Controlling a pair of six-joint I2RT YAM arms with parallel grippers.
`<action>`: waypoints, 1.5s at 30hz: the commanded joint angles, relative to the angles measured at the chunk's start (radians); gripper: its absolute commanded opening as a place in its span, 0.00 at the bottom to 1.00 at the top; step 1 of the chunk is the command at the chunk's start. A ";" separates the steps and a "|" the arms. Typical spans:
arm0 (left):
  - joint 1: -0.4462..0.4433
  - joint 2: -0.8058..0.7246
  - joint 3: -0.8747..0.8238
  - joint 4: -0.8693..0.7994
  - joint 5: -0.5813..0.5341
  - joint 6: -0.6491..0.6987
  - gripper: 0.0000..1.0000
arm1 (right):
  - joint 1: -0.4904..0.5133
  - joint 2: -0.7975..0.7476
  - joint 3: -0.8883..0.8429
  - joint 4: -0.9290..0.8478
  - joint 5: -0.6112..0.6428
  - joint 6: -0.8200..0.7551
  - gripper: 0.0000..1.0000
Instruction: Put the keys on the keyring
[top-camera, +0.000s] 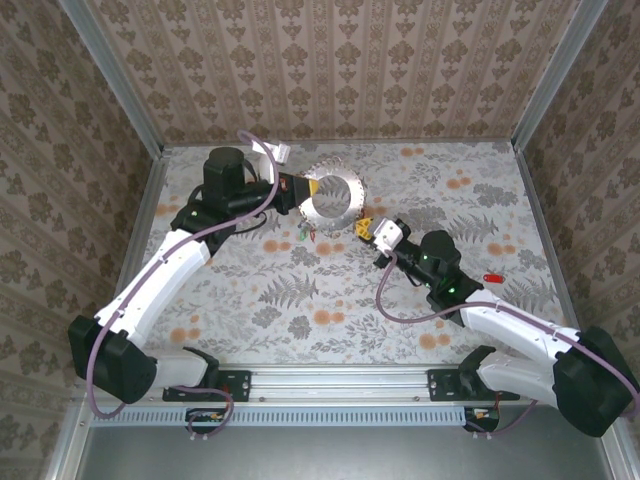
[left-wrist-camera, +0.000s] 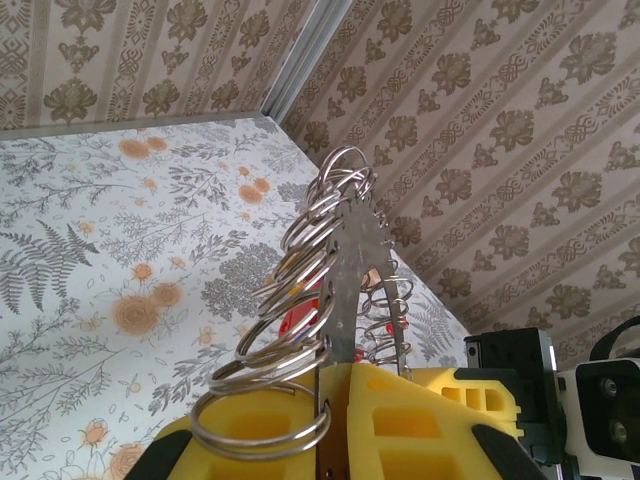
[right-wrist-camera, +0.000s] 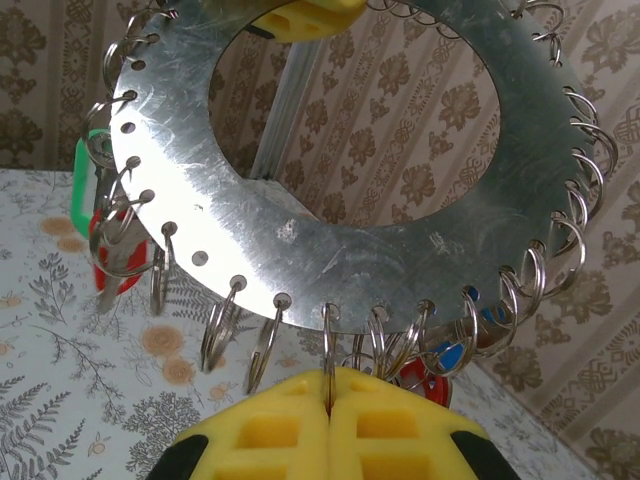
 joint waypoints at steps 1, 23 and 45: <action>0.001 -0.036 -0.005 0.105 -0.004 -0.042 0.00 | -0.005 -0.020 -0.006 0.047 -0.050 0.029 0.07; -0.007 -0.060 0.026 0.109 0.062 0.040 0.00 | -0.008 -0.127 -0.021 -0.099 -0.057 -0.015 0.17; -0.038 -0.042 0.022 0.122 -0.006 0.009 0.00 | 0.007 -0.024 0.019 0.034 -0.049 -0.020 0.20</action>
